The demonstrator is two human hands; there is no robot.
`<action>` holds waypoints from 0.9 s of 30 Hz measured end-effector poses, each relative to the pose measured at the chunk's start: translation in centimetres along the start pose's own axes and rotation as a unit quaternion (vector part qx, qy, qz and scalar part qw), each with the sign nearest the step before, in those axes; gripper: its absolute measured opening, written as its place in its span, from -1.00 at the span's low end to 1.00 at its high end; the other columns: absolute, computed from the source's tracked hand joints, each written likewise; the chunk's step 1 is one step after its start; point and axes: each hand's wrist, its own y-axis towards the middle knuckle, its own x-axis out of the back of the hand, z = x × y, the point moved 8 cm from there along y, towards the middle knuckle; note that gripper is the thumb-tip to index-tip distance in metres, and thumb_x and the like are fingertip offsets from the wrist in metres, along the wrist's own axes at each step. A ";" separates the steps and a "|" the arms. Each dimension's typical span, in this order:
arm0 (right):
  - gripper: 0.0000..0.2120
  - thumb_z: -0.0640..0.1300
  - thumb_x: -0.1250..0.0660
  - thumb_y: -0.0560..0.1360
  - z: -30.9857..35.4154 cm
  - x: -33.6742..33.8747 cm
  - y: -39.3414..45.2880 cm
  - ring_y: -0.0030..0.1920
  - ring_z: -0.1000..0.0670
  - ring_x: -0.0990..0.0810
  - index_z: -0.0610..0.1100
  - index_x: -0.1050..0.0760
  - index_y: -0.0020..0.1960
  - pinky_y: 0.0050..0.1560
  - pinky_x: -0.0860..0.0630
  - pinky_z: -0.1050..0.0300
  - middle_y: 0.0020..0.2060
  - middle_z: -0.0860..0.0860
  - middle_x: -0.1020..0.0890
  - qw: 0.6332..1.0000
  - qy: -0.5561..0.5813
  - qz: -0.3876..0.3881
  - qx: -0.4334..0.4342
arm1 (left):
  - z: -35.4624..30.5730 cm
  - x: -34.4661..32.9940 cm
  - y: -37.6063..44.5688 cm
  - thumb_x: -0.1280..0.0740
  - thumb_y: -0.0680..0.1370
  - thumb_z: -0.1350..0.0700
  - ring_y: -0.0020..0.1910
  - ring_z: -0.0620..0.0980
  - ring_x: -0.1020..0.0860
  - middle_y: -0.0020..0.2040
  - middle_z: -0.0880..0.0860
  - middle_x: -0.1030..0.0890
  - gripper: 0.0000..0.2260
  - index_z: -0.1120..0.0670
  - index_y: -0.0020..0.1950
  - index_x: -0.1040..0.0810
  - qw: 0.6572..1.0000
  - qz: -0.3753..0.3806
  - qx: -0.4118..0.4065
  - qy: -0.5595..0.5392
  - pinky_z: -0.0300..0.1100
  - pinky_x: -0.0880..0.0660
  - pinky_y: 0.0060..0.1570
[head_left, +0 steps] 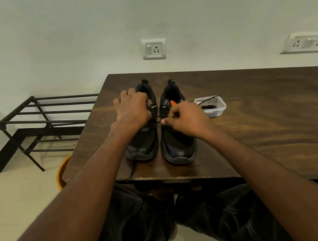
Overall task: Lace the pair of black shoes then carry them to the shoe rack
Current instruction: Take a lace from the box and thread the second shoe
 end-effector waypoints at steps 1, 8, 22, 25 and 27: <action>-0.76 0.11 -0.48 0.55 -0.2 0.2 -0.2 -0.14 0.07 -0.69 -0.05 -0.69 -0.13 -0.09 -0.63 0.07 -0.21 0.03 -0.72 0.997 0.068 -0.002 -0.023 | 0.1 0.0 0.0 -0.46 0.53 0.09 0.35 0.19 -0.36 0.29 0.14 -0.45 -0.74 -0.02 0.22 -0.60 1.000 0.005 0.011 0.006 0.20 -0.27 0.35; -0.71 0.10 -0.48 0.55 -1.2 2.2 -2.8 -0.25 0.05 -0.71 -0.08 -0.56 -0.20 -0.10 -0.52 0.09 -0.24 -0.03 -0.74 0.908 0.393 0.046 -0.137 | 0.4 0.9 -0.5 -0.40 0.55 0.15 0.43 0.19 -0.34 0.38 0.13 -0.43 -0.59 -0.02 0.39 -0.49 0.991 0.006 0.089 -0.096 0.25 -0.19 0.43; -0.83 -0.05 -0.41 0.62 -3.8 7.9 -2.7 -0.46 0.07 -0.35 -0.13 -0.57 0.13 -0.44 -0.36 0.20 -0.22 -0.05 -0.63 0.836 0.547 -0.002 -0.035 | -7.9 0.4 -1.5 -0.37 0.66 0.10 -0.16 -0.12 -0.67 -0.12 0.08 -0.72 -0.83 0.09 0.20 -0.68 0.868 0.095 -0.131 -0.470 -0.19 -0.61 0.01; -0.90 -0.15 -0.46 0.57 -5.9 8.9 -2.7 -0.45 0.08 -0.39 -0.14 -0.62 0.06 -0.48 -0.36 0.22 -0.23 -0.04 -0.65 0.835 0.539 -0.081 -0.068 | -5.3 -0.3 -0.9 -0.41 0.62 0.12 -0.22 -0.20 -0.61 -0.21 -0.08 -0.65 -0.91 0.04 0.03 -0.73 0.970 0.049 -0.090 -0.220 -0.16 -0.61 -0.06; -0.88 -0.18 -0.47 0.56 -7.2 9.3 -2.7 -0.43 0.08 -0.43 -0.18 -0.67 0.08 -0.47 -0.39 0.24 -0.13 -0.08 -0.74 0.854 0.502 -0.107 -0.086 | -4.1 -0.3 -0.7 -0.45 0.56 0.14 0.04 -0.03 -0.62 0.05 -0.02 -0.64 -0.91 -0.01 0.02 -0.73 0.995 0.018 -0.090 -0.049 -0.01 -0.60 0.09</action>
